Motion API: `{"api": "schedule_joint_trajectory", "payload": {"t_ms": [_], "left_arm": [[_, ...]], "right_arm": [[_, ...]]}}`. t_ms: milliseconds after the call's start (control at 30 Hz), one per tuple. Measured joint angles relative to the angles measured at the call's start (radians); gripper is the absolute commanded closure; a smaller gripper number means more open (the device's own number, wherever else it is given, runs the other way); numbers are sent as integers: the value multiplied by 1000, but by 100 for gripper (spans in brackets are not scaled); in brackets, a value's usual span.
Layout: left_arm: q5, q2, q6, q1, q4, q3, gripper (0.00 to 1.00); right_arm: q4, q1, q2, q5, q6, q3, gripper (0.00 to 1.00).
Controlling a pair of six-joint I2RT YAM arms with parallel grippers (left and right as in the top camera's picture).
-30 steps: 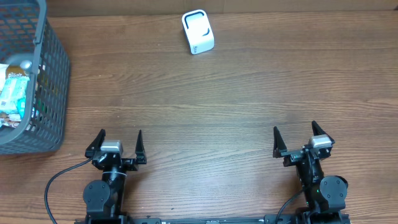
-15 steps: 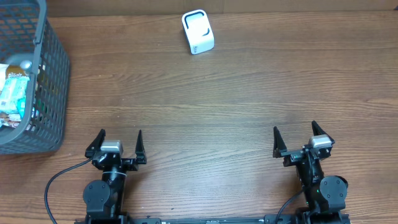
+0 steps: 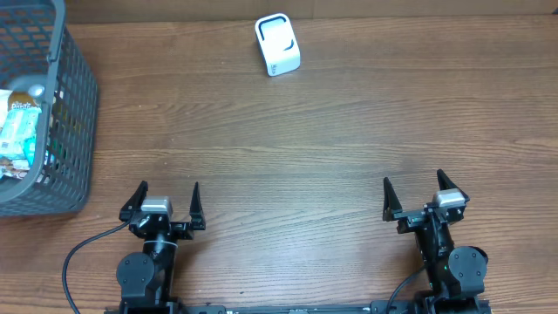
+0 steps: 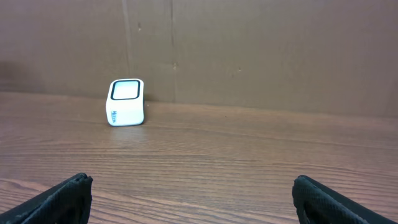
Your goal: Scan the item barcode
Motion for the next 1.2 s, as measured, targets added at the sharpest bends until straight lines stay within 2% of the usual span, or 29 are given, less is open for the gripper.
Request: {"api": "schedule_joint_trajectory", "payload": {"t_ms": [600,733,867,1000,1200], "left_arm": [[-17,0,0,0,28,0,0],[-39,0,-5,0,191,-1,0],[6,-2,-6,0,456,12,1],[26,-1,-5,0,523,133,1],[34,63,26,0,544,481,0]], "right_arm": [[-1,0,0,0,0,0,0],[0,0,0,0,0,0,0],[0,0,0,0,0,0,0],[0,0,0,0,0,0,0],[0,0,0,0,0,0,0]]}}
